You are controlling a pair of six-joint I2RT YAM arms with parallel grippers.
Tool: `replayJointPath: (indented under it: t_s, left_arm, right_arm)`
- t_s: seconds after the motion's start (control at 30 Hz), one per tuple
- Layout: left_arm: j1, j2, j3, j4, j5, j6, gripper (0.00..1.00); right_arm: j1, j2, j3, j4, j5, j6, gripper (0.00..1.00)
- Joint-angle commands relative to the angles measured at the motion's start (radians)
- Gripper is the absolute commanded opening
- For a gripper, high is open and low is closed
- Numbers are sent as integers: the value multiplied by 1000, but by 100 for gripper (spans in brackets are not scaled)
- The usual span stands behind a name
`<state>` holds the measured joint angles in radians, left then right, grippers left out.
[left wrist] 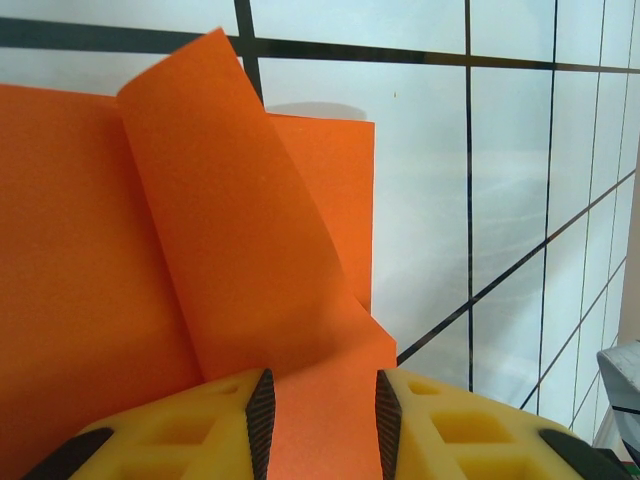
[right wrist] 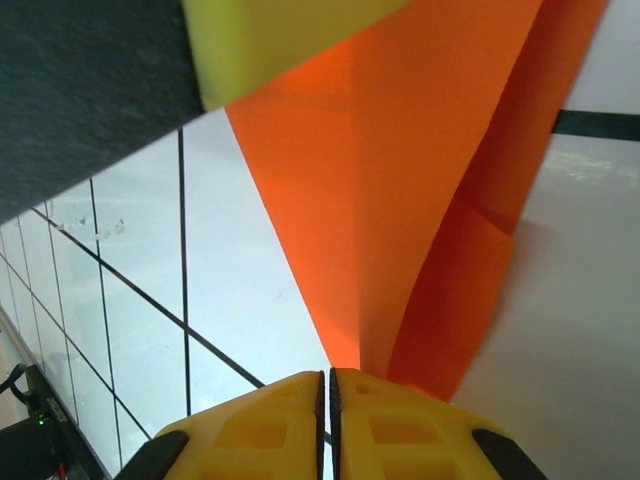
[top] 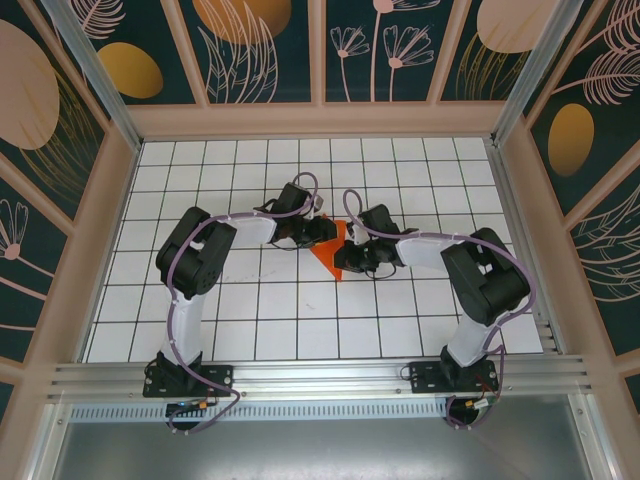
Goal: Fold a paper plane with a square sheet of paper (fold left side to right side)
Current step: Fourth fold the wing at the center of the table.
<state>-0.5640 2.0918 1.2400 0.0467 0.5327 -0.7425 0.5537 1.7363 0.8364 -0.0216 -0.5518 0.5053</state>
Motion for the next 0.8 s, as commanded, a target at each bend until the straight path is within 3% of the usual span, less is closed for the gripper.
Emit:
replayJointPath:
  t_s: [0.0, 0.77]
  left_arm:
    - [-6, 65, -14, -111, -69, 26, 36]
    - [-7, 71, -8, -117, -74, 29, 36]
  right_arm:
    - [6, 7, -10, -29, 21, -16, 13]
    - [25, 47, -13, -93, 70, -40, 13]
